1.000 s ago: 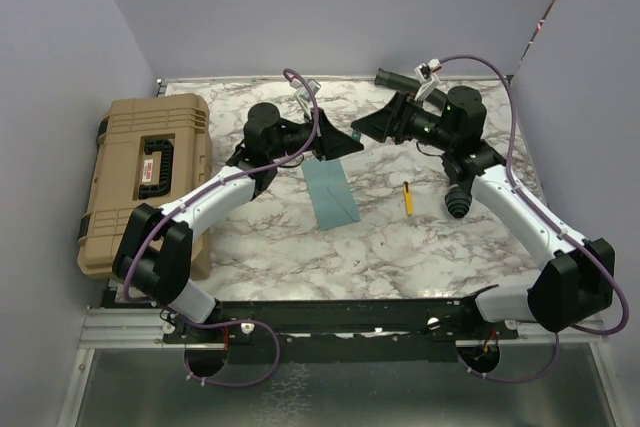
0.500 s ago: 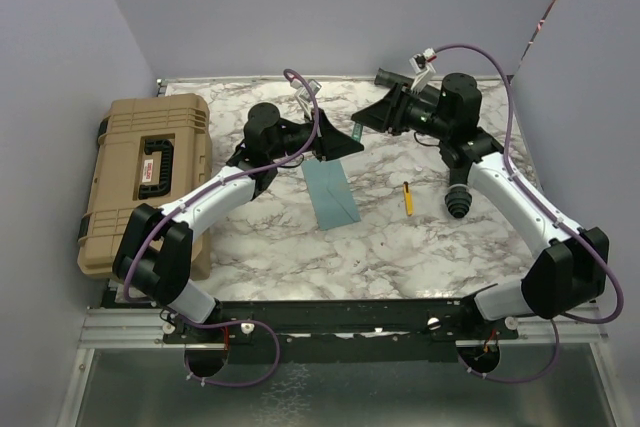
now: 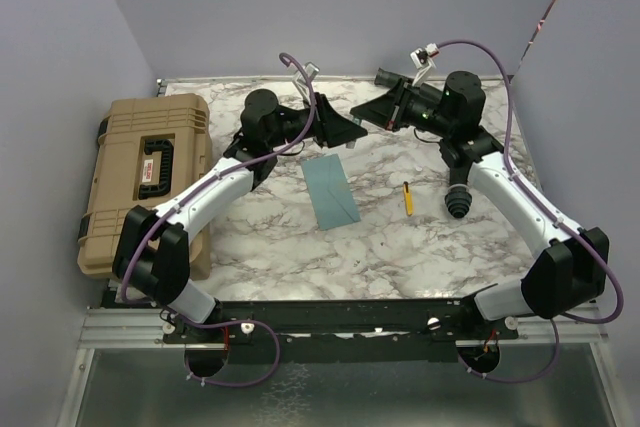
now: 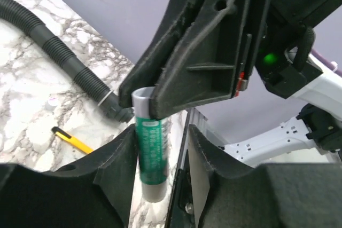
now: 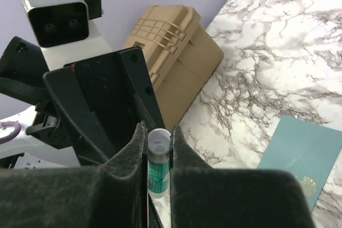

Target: Place the letter into the envelope and seal it

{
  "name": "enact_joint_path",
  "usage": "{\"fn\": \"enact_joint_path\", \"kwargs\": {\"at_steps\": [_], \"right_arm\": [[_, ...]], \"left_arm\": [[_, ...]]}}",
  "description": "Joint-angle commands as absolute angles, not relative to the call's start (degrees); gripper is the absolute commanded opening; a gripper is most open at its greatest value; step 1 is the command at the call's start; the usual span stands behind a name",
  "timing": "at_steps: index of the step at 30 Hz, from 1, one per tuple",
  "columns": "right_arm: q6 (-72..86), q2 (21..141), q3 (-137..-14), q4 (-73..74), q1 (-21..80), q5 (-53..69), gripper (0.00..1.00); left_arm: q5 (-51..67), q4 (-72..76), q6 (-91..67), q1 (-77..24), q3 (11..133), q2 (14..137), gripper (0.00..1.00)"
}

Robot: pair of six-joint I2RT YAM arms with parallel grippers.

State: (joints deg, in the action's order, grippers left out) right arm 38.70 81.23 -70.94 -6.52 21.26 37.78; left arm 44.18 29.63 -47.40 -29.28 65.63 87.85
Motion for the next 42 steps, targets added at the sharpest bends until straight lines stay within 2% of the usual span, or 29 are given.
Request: {"fn": "enact_joint_path", "kwargs": {"at_steps": [1,3,5,9,15,19,21,22,26,27,30,35,42], "right_arm": [[38.4,80.2,-69.7,-9.4,21.2,41.0,0.0],[38.4,80.1,-69.5,-9.3,21.2,40.8,0.0],[38.6,79.8,-69.4,-9.6,21.2,40.7,0.0],[37.7,79.4,-69.2,-11.6,21.2,43.4,0.0],[36.1,78.7,-66.0,-30.2,20.7,66.4,0.0],[40.6,81.6,-70.2,-33.9,20.7,75.5,0.01],[40.9,81.1,-70.3,-32.3,20.7,71.4,0.01],[38.4,80.5,-71.0,-27.2,20.7,66.2,0.04],[33.1,79.9,-76.3,-1.1,21.4,36.8,0.54],[33.9,80.7,-77.2,2.9,21.8,31.5,0.64],[34.5,84.3,-81.1,11.2,23.8,20.9,0.67],[33.8,87.8,-84.2,13.9,28.6,10.5,0.67],[32.9,91.9,-88.6,17.2,31.2,8.3,0.63]], "left_arm": [[42.1,23.5,-42.8,-28.8,68.0,88.5,0.31],[42.9,23.3,-42.5,-28.7,67.5,88.8,0.11],[43.7,23.3,-42.7,-28.7,67.2,88.8,0.0],[45.4,23.3,-42.5,-28.7,67.1,87.9,0.0],[51.5,26.0,-42.9,-28.7,68.6,86.1,0.0],[52.7,30.4,-42.0,-28.7,66.9,84.9,0.0],[51.1,30.7,-41.3,-28.5,66.3,84.9,0.0],[49.3,30.8,-40.8,-28.3,65.9,84.8,0.0],[38.2,25.9,-35.6,-28.1,64.7,84.1,0.0],[34.5,24.5,-33.9,-28.0,64.4,84.1,0.0],[28.1,22.3,-30.7,-28.1,63.5,85.0,0.0],[23.9,19.2,-27.7,-28.0,64.1,86.7,0.0],[23.9,18.8,-27.6,-28.1,64.4,86.7,0.0]]}}
